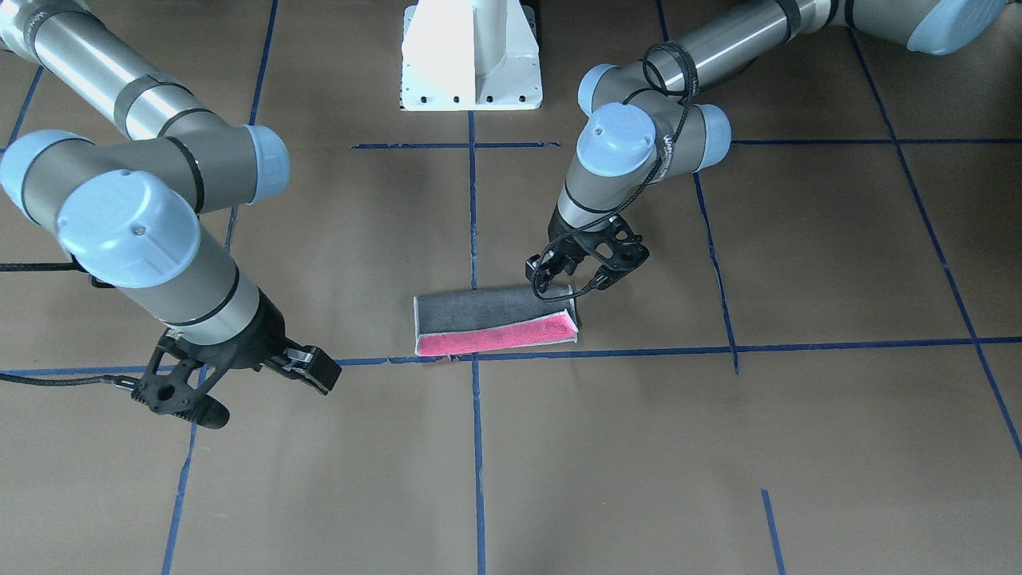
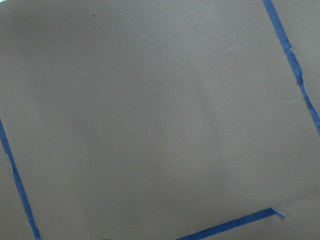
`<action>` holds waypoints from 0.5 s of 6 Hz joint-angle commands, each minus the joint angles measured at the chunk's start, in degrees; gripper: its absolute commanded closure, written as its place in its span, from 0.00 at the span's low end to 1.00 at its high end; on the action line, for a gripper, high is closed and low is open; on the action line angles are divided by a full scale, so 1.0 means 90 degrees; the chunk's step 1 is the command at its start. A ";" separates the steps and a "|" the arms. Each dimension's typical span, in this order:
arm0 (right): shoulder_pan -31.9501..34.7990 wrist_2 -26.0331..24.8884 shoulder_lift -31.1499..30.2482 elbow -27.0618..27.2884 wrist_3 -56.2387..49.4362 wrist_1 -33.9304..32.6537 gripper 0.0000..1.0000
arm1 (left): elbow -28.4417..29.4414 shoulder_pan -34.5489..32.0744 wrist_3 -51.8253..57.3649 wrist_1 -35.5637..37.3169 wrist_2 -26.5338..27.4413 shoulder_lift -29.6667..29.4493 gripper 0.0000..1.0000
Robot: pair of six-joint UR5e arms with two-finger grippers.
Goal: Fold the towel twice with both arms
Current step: 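Raise the right gripper away while the left gripper moves to the strip's end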
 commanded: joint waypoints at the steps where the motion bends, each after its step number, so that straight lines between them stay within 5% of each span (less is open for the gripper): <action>1: 0.0118 0.0062 -0.0274 0.0266 -0.0229 -0.0037 0.00 | 0.0055 -0.0028 0.0011 -0.0006 0.0045 0.0020 0.39; 3: 0.0187 0.0062 -0.0586 0.0567 -0.0356 -0.0037 0.00 | 0.0124 -0.0154 0.0021 -0.0006 0.0045 0.0020 0.44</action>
